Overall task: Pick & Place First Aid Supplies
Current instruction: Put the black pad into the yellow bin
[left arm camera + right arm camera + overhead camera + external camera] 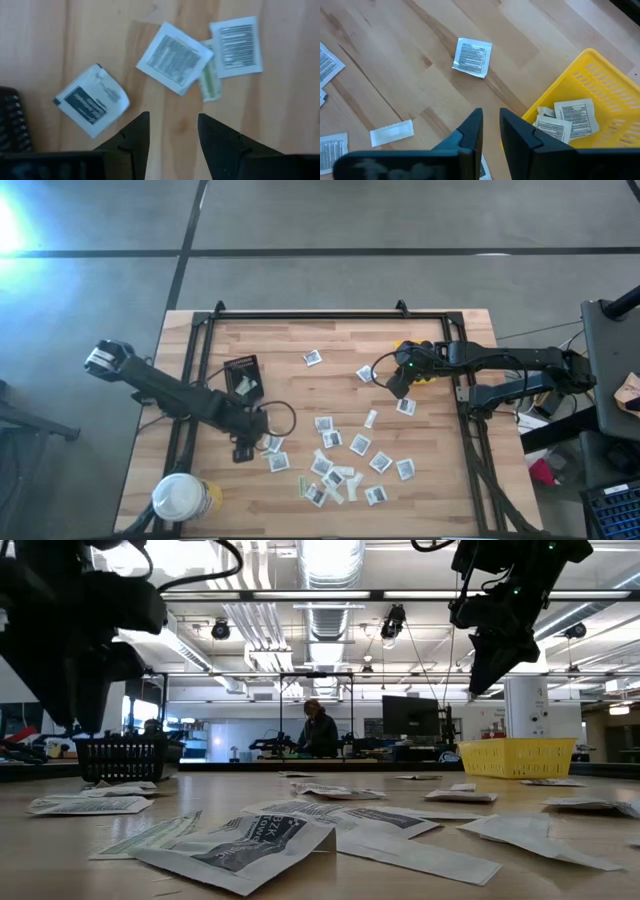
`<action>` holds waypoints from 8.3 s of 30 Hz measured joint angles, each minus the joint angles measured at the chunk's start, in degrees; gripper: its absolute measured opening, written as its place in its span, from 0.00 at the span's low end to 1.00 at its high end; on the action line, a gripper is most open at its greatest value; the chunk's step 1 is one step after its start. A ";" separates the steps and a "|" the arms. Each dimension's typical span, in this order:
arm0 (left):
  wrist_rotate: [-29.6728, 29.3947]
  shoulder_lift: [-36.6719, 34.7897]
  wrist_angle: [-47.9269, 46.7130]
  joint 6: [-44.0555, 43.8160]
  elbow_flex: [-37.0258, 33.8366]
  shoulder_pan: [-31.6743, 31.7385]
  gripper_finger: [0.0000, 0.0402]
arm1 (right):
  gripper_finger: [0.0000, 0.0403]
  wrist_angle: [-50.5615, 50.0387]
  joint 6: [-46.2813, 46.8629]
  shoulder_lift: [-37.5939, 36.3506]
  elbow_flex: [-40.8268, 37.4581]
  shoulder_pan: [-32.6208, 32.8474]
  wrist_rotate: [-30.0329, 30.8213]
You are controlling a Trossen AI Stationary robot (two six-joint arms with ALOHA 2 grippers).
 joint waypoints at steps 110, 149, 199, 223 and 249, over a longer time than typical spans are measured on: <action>-9.31 1.80 57.48 26.47 -4.31 3.41 0.00 | 0.28 40.78 -26.06 4.70 -2.93 21.00 -1.96; -3.09 8.07 68.50 32.38 -3.91 10.32 0.00 | 0.19 44.02 -37.23 22.25 9.29 20.92 -10.24; -14.79 6.76 57.64 30.54 -3.87 10.54 0.29 | 0.02 3.65 -16.67 4.51 5.94 20.30 36.80; -14.79 5.82 53.90 28.80 -3.87 10.54 0.29 | 0.02 3.82 -5.20 -6.63 -7.11 -8.50 5.68; -14.79 5.82 52.98 27.94 -3.89 10.54 0.29 | 0.15 0.76 -12.27 -4.72 -8.66 -16.68 -8.23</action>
